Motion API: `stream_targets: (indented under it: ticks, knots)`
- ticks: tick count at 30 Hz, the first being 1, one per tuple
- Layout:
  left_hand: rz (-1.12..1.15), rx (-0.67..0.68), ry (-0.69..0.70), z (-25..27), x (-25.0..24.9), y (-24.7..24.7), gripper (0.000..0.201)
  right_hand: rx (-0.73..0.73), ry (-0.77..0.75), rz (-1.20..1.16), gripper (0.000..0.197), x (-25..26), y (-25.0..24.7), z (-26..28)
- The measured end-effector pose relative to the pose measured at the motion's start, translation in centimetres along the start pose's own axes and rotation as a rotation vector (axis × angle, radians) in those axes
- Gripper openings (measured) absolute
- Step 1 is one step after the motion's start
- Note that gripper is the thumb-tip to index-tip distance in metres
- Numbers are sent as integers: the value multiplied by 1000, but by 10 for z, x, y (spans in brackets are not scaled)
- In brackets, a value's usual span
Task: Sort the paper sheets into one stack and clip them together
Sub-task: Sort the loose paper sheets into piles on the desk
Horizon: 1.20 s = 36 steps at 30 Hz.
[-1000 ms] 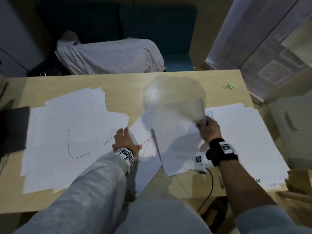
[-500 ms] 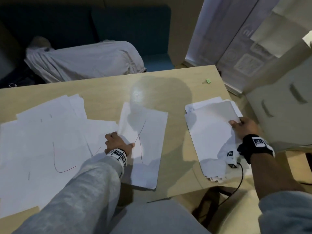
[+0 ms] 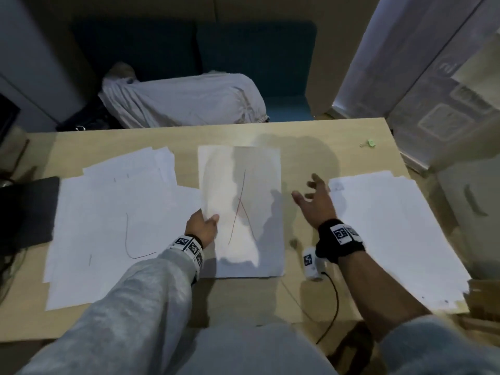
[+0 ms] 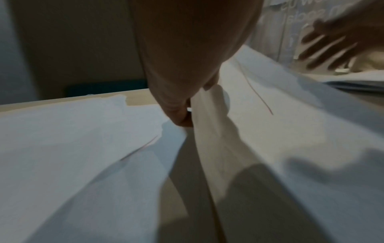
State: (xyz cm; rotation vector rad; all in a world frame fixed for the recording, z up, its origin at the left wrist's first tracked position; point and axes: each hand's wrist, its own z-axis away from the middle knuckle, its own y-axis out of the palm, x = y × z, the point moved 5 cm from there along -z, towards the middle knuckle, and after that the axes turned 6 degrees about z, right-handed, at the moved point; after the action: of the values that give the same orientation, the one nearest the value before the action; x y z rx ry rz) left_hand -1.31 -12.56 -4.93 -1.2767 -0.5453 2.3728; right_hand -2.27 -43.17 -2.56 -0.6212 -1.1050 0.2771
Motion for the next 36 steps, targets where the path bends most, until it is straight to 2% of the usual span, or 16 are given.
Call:
stream_targets:
  ticks: [1, 3, 6, 9, 10, 13, 15, 18, 22, 25, 28, 32, 34, 36]
  knots:
    - [49, -9, -1, 1, 2, -8, 34, 116, 31, -57, 81, 11, 26, 2]
    - [122, -43, -4, -1, 9, -26, 31, 221, 33, -18, 74, 29, 64, 5]
    - [128, -95, 6, -3, 27, -58, 31, 213, -75, 126, 40, 53, 104, 8]
    - [82, -234, 25, -6, 57, -99, 26, 213, -100, 144, 31, 68, 128, 10]
    - [39, -297, 2, -6, 72, -114, 33, 213, -86, 141, 30, 69, 133, 9]
    - [-196, -416, -190, 4, 117, -150, 81, 197, -34, 139, 29, 71, 142, 4]
    - [-222, -417, -335, 11, 139, -163, 108, 185, -4, 145, 31, 74, 147, 1]
    - [-172, -355, -460, 10, 158, -166, 125, 179, 12, 192, 33, 80, 159, -2]
    - [-86, -371, -453, 0, 167, -173, 116, 207, 27, 230, 33, 85, 184, -1]
    - [-118, -289, -468, -5, 172, -180, 112, 243, 45, 277, 32, 91, 202, 2]
    - [-181, -289, -473, -7, 173, -189, 112, 291, 54, 307, 32, 94, 219, 9]
    - [-99, -227, -463, -15, 177, -199, 105, 330, 33, 318, 22, 96, 235, 17]
    - [-2, -211, -430, -20, 180, -203, 97, 338, 29, 332, 25, 99, 240, 20]
    - [76, -259, -338, -23, 180, -206, 86, 336, 44, 334, 28, 100, 243, 21]
